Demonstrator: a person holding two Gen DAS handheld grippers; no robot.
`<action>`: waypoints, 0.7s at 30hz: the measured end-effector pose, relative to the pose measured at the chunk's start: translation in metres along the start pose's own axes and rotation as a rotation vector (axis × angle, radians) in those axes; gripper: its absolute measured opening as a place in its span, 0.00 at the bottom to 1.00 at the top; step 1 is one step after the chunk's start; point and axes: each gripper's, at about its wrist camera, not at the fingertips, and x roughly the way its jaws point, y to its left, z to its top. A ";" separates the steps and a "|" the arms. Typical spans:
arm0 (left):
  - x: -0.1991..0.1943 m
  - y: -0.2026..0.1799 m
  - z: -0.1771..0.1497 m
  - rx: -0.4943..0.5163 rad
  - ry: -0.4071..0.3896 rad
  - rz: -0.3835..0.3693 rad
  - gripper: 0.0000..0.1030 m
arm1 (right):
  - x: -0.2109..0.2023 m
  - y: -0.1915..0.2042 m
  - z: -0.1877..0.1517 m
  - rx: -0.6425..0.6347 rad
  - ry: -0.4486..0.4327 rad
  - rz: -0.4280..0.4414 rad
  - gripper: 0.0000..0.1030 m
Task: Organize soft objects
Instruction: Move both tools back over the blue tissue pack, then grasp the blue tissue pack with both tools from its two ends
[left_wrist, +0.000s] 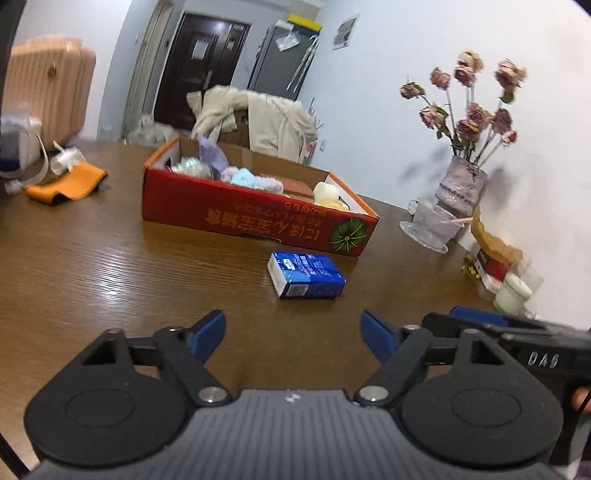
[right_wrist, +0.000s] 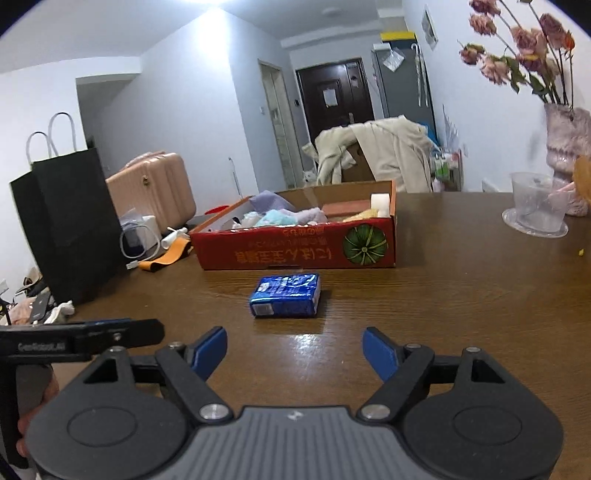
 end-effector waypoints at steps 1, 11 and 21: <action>0.008 0.002 0.004 -0.016 0.011 -0.005 0.70 | 0.006 -0.001 0.004 -0.001 0.007 0.000 0.75; 0.102 0.017 0.047 -0.081 0.087 -0.008 0.51 | 0.114 -0.026 0.046 0.076 0.127 0.048 0.56; 0.137 0.037 0.042 -0.122 0.152 -0.126 0.34 | 0.152 -0.044 0.038 0.199 0.127 0.114 0.23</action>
